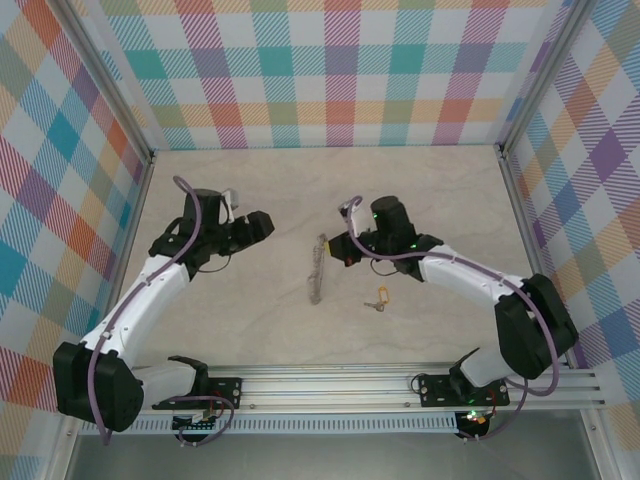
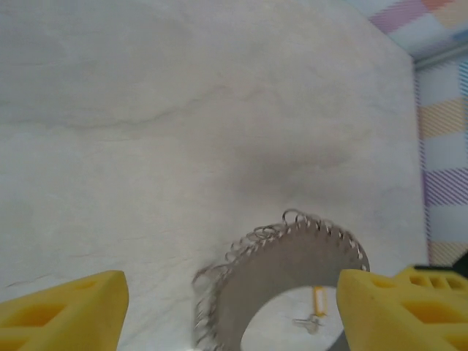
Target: Put the keys on the keyring
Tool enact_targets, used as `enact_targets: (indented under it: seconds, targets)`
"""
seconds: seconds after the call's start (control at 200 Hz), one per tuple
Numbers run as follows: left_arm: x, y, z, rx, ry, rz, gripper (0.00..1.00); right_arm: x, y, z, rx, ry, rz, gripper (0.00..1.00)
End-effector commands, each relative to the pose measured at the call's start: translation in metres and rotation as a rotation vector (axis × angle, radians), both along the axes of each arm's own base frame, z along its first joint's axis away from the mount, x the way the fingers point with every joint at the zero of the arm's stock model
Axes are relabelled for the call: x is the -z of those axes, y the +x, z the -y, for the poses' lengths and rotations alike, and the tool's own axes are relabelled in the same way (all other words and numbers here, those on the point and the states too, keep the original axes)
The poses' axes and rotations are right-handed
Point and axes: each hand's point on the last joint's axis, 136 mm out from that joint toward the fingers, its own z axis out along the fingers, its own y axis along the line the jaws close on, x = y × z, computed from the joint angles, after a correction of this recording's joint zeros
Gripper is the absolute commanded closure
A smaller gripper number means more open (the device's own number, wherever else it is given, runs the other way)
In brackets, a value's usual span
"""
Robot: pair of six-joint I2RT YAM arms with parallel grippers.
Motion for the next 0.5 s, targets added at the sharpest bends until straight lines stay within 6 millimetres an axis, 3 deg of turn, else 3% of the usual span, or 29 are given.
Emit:
enact_targets:
  seconds: [0.0, 0.125, 0.3, 0.495]
  targets:
    - [-0.042, 0.006, 0.033, 0.146, -0.084, 0.132, 0.27, -0.066, -0.005, -0.003, -0.133, 0.175, 0.143, 1.00]
    - [-0.068, 0.015, 0.063, 0.245, -0.154, 0.235, 0.35, -0.094, -0.009, -0.001, -0.206, 0.233, 0.160, 1.00]
    - [-0.076, 0.021, 0.108, 0.401, -0.215, 0.276, 0.56, -0.117, -0.011, 0.002, -0.255, 0.277, 0.146, 1.00]
    - [-0.081, 0.024, 0.122, 0.444, -0.241, 0.300, 0.70, -0.124, -0.005, 0.013, -0.242, 0.320, 0.118, 1.00]
